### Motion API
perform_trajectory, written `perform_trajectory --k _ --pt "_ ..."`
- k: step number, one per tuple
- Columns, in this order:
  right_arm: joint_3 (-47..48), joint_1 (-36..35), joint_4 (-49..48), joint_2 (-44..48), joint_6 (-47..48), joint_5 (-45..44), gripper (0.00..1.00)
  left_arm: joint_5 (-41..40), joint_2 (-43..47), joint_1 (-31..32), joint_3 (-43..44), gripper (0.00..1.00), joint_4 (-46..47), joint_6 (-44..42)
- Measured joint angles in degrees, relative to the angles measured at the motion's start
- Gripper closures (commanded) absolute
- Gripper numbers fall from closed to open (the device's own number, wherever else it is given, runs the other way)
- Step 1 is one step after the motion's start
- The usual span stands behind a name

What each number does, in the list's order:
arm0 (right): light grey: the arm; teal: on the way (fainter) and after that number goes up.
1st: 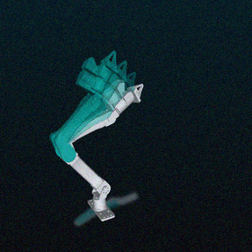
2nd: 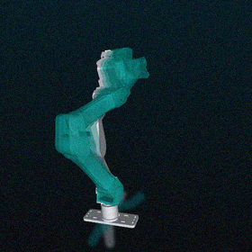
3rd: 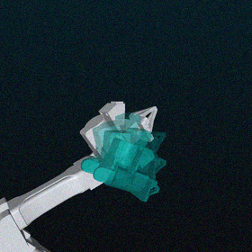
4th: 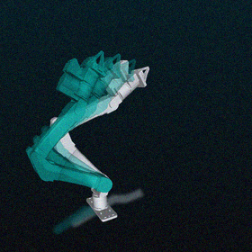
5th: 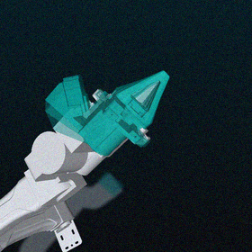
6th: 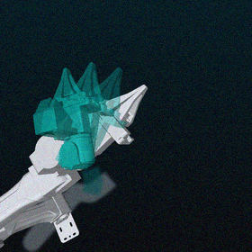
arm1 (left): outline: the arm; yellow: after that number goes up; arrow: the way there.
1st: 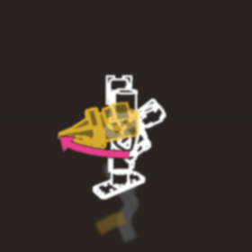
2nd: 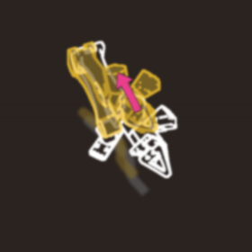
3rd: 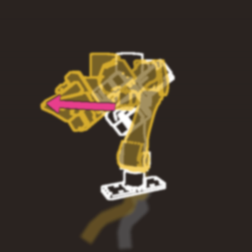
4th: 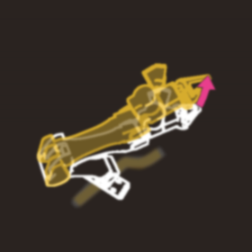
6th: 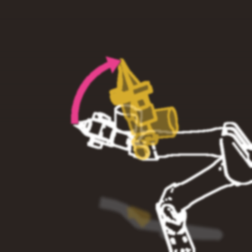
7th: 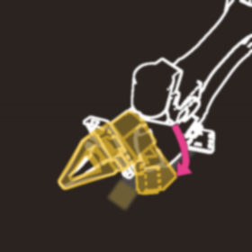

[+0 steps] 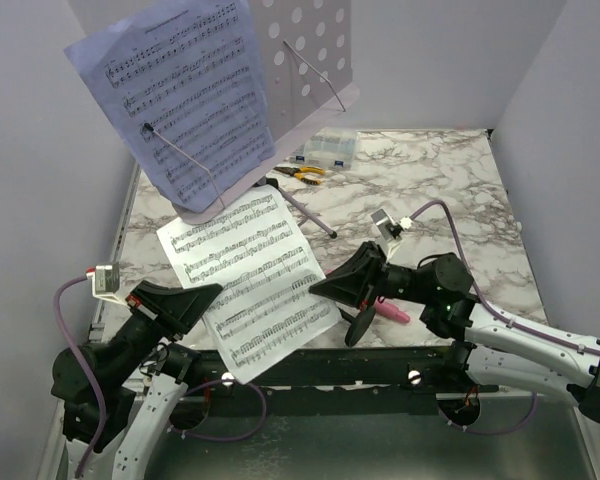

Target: Set up the instrument practice props

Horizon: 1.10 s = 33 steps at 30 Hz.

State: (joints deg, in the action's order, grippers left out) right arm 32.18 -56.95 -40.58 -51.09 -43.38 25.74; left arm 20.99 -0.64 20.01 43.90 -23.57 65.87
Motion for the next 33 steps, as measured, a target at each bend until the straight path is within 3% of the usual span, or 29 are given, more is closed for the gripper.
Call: perform_trajectory --k 5,7,15,20,27,33 --pt "-0.11 0.0 4.61 0.0 0.33 -0.42 0.45 2.19 0.0 0.0 0.66 1.0 -0.96 -3.8" --pt "-0.35 0.0 5.42 0.0 -0.17 -0.72 0.4 4.72 0.0 0.0 0.66 1.0 -1.6 -5.88" --pt "1.46 0.0 4.68 -5.4 -2.32 2.19 0.37 16.39 -0.28 0.0 0.68 1.0 -2.75 -11.74" --pt "1.46 0.0 1.14 -6.95 -4.59 5.07 0.44 22.1 -1.44 0.0 2.21 1.0 -3.19 -14.82" --pt "1.51 0.0 -1.09 -4.74 -4.28 6.03 0.47 25.07 -7.67 0.0 7.69 1.0 -4.94 -22.49" --pt "5.01 0.0 4.42 -0.92 -0.33 3.17 0.47 24.0 -15.3 0.0 15.08 1.0 -7.93 -32.33"
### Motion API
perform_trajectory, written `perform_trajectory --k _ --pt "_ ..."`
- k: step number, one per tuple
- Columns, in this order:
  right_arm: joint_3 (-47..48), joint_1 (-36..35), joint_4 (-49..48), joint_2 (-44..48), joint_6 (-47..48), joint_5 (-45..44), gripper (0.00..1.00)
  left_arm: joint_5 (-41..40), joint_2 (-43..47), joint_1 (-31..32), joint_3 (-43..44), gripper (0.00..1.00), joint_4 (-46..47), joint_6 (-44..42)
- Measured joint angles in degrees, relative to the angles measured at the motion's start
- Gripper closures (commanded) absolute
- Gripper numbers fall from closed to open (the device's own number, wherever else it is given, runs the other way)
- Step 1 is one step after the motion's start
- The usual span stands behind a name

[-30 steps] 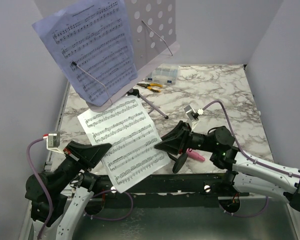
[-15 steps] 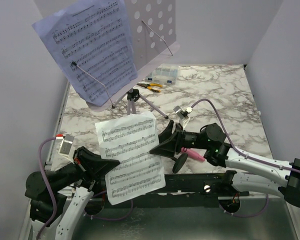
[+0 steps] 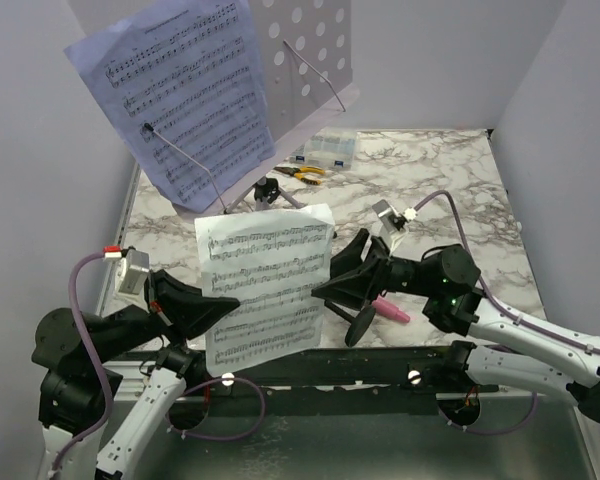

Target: Set up the instrument practice props

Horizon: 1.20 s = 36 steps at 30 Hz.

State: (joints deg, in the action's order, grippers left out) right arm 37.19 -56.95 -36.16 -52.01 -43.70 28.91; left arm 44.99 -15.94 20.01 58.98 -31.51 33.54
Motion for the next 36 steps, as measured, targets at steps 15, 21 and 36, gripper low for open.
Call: perform_trajectory --k 15,21,36 --pt "22.67 0.0 19.34 -2.91 18.75 -17.38 0.47 -11.65 -12.41 1.16 12.92 1.0 -0.59 -13.57" --pt "36.44 0.02 26.58 -8.22 31.74 -33.99 0.44 -13.6 -23.45 1.11 25.07 1.0 2.6 -16.55" --pt "59.6 11.52 32.96 -24.7 46.6 -35.69 0.5 -16.65 -45.51 -1.2 55.04 1.0 5.31 -20.46"
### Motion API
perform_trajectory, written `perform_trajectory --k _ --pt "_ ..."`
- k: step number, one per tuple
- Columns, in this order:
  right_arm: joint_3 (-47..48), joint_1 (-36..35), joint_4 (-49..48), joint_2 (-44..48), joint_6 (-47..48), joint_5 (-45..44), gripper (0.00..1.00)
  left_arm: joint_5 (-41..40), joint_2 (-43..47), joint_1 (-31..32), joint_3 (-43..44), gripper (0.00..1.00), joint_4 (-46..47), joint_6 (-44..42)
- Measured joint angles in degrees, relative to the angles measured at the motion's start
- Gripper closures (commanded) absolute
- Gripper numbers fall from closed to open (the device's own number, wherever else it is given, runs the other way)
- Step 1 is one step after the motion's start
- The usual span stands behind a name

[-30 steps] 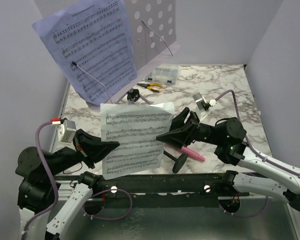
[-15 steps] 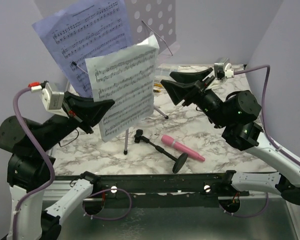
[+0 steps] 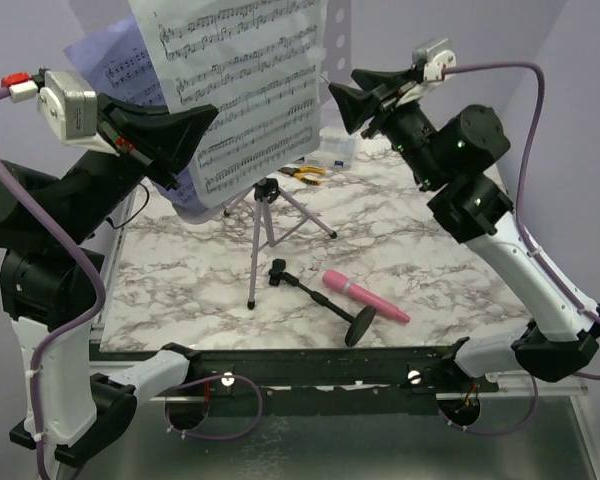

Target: Set up the instrument practice props

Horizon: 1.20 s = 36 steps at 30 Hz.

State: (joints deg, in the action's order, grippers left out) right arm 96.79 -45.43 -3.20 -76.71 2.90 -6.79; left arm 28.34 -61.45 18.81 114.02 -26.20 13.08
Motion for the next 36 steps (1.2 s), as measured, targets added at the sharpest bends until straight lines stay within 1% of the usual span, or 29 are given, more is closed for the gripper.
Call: perform_trajectory --k 3,5,8,10,16,20,25,27,30,32,33,36 --pt "5.42 5.33 2.91 -3.65 0.81 6.95 0.51 -2.54 -1.75 0.0 1.79 1.0 -0.02 -0.44" --pt "7.65 7.63 4.44 -5.35 2.25 11.34 0.53 -4.52 -2.56 0.0 2.8 1.0 -0.02 -0.55" --pt "11.41 8.35 7.04 -8.31 4.79 17.03 0.56 -7.17 -3.65 -0.04 4.09 1.0 -0.02 -0.24" --pt "12.83 8.35 7.96 -9.68 6.23 19.34 0.57 -8.11 -4.0 -0.07 4.26 1.0 -0.02 0.0" --pt "14.8 8.2 9.84 -12.57 9.31 22.25 0.57 -8.57 -3.72 -0.07 2.93 1.0 1.09 0.63" --pt "16.02 8.22 10.36 -13.77 11.02 22.73 0.59 -8.85 -3.72 -0.07 2.36 1.0 2.25 1.03" --pt "20.31 8.22 11.63 -16.22 13.0 23.43 0.72 -8.85 -3.87 -0.07 2.23 1.0 3.08 1.51" --pt "20.98 8.22 12.0 -16.57 13.55 24.02 0.75 -8.87 -3.78 -0.07 1.86 1.0 3.43 1.84" --pt "21.57 8.22 12.39 -16.98 14.12 24.65 0.84 -9.07 -3.56 -0.07 1.18 1.0 3.45 2.08" --pt "22.23 8.22 12.63 -17.4 14.38 25.11 0.92 -9.38 -3.54 -0.07 0.98 1.0 3.48 2.1" --pt "22.27 8.22 12.66 -17.49 14.62 25.33 0.99 -9.55 -3.52 -0.07 0.85 1.0 3.48 2.1" --pt "22.27 8.35 12.26 -17.49 14.99 25.66 1.0 -9.73 -3.52 -0.07 0.81 1.0 3.54 2.08"
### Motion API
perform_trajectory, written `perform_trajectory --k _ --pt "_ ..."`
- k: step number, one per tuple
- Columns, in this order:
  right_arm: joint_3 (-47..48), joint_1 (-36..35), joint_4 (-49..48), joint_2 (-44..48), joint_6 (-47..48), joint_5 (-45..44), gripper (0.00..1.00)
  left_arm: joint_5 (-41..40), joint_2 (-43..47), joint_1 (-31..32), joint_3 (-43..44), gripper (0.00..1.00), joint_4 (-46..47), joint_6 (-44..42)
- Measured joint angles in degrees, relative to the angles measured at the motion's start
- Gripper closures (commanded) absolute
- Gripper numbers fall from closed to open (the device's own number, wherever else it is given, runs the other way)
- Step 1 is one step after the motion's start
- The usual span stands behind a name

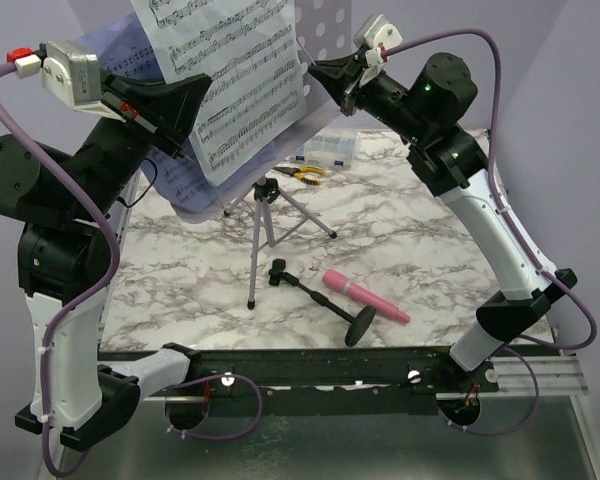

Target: Set up the instrument practice props

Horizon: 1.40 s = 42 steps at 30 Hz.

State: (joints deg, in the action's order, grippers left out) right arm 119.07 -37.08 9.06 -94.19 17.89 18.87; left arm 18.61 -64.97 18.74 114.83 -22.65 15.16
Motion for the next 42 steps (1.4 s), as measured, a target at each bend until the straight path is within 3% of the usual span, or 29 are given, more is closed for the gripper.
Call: perform_trajectory --k 7,19,42 --pt "-1.68 0.07 -2.62 0.15 0.17 0.04 1.0 -0.2 -0.37 0.0 -0.33 1.0 0.79 0.0" --pt "-13.31 0.79 -15.63 5.27 -3.52 0.09 1.0 -0.2 -1.46 0.0 -0.72 1.0 4.46 1.55" --pt "-22.16 1.57 -28.33 8.35 -10.43 0.26 1.0 1.01 -0.28 -0.04 -2.82 1.0 5.01 -1.31"
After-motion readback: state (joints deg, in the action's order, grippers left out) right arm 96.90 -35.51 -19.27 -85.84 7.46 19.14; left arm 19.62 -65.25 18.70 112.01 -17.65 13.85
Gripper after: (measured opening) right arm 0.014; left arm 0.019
